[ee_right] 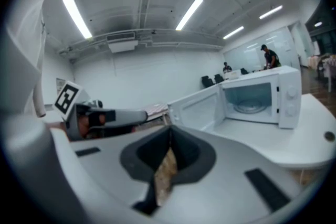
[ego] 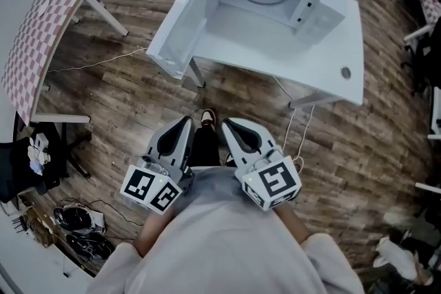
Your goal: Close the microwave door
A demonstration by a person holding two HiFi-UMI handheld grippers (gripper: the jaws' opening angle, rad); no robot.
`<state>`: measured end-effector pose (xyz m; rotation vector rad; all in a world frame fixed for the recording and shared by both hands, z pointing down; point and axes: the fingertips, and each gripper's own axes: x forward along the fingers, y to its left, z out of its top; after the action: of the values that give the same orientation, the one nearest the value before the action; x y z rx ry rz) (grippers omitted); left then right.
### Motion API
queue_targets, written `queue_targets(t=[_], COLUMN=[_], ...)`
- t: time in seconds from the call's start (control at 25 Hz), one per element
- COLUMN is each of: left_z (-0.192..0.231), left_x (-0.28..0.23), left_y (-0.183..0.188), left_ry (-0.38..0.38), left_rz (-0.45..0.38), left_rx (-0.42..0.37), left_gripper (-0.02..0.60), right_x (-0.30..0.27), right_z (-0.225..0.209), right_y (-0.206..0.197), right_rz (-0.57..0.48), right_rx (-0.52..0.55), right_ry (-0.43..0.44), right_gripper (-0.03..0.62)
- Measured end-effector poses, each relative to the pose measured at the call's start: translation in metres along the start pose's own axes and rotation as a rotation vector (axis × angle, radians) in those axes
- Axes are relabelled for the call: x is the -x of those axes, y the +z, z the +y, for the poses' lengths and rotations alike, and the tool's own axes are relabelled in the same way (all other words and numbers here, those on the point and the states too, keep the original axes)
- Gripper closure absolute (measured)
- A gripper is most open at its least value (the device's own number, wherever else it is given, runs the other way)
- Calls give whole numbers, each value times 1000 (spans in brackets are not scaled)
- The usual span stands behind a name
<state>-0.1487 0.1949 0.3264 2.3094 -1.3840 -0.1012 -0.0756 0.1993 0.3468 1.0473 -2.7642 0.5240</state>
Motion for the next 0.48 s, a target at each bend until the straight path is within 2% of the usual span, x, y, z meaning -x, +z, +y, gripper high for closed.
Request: queue_targets(t=[0.48], left_z=[70], left_x=[-44], left_y=[41], left_ry=[-3], left_rz=[13], left_rx=[14], left_gripper=[569], right_x=[-78], right_z=[-27], right_y=[30], right_rz=[27], right_rx=[-1], right_ry=[-7], right_gripper=[571])
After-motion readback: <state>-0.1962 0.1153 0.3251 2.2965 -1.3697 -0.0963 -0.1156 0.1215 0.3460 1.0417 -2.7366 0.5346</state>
